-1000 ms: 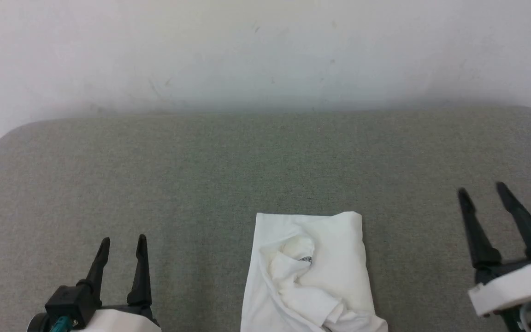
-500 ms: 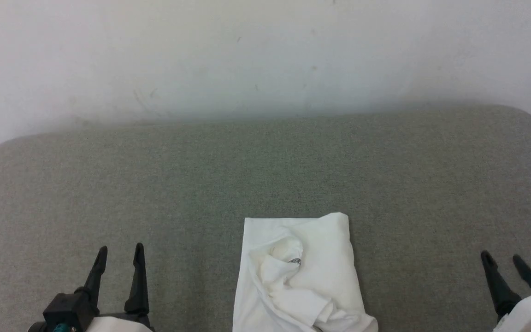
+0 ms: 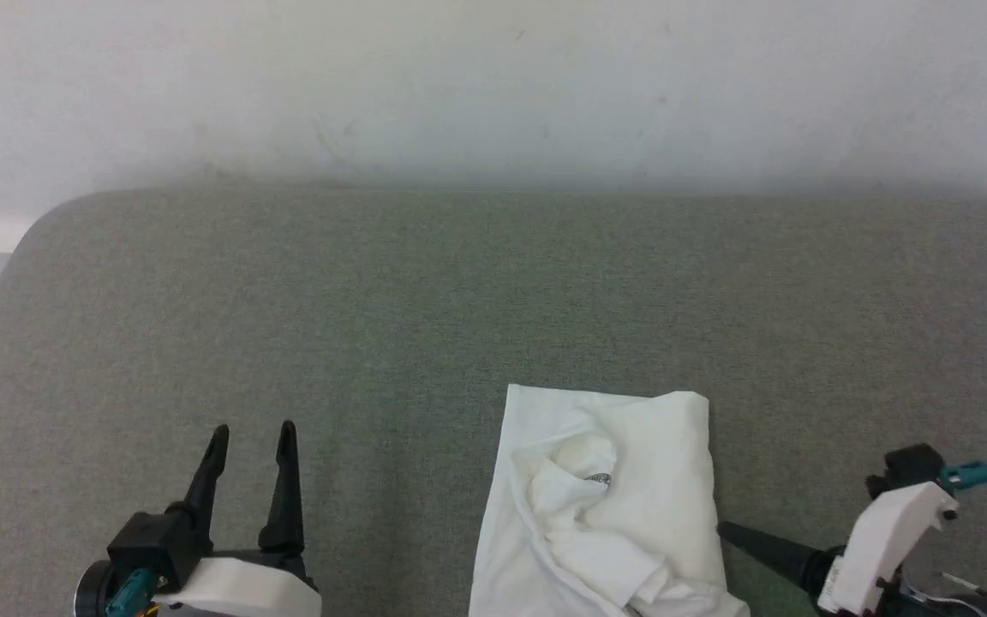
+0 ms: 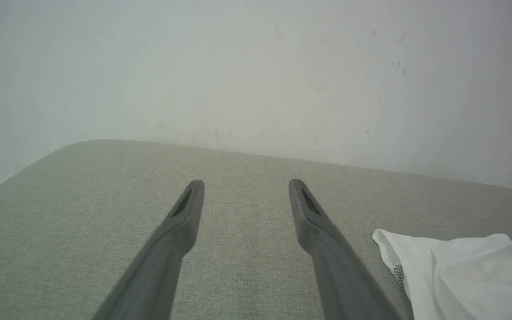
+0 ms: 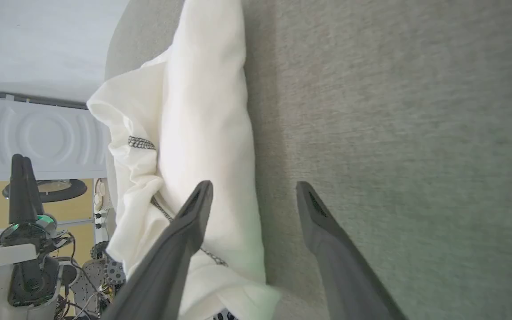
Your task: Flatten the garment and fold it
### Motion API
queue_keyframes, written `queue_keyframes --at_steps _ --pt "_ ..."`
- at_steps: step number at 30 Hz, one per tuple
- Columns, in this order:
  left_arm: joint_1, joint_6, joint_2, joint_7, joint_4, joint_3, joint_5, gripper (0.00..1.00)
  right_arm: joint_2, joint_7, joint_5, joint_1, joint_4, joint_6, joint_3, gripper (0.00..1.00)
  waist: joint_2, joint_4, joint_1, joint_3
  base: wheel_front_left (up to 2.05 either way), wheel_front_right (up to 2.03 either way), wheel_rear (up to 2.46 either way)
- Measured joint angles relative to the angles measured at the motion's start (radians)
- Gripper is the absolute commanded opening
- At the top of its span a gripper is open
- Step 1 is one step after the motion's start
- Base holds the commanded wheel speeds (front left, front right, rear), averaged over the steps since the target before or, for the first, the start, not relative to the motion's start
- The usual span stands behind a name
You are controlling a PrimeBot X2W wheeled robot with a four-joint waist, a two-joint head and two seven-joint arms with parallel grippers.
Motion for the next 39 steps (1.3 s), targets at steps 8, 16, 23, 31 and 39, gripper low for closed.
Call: queue_keyframes --at_steps 8,16,23,31,39 --pt "-0.026 -0.008 -0.012 0.0 0.007 -0.001 0.002 1.0 0.02 -0.015 0.023 -0.086 0.152 0.001 0.092 0.72 0.0 0.05 0.0 0.039 0.0 0.0 0.0" --pt "-0.032 -0.015 -0.021 0.0 0.01 0.01 0.019 1.0 -0.077 -0.095 -0.1 -0.135 0.088 0.001 0.248 0.0 0.0 0.055 0.0001 0.048 0.0 0.0 0.0" --pt "-0.03 -0.017 -0.026 0.0 0.004 0.017 0.028 1.0 -0.323 -0.131 -0.347 -0.204 -0.167 0.0 0.485 0.0 0.0 0.008 0.0001 0.034 0.0 0.0 0.0" --pt "-0.03 -0.025 -0.031 0.0 -0.029 0.013 0.038 1.0 -0.462 -0.065 -0.397 -0.249 -0.315 0.0 0.568 0.0 0.0 -0.088 0.0 0.031 0.0 0.0 0.0" --pt "-0.04 -0.027 -0.033 0.0 -0.104 0.002 0.065 1.0 -0.526 -0.12 -0.389 -0.267 -0.243 0.001 0.521 0.0 0.0001 -0.231 0.0 0.061 0.0 0.0 0.0"
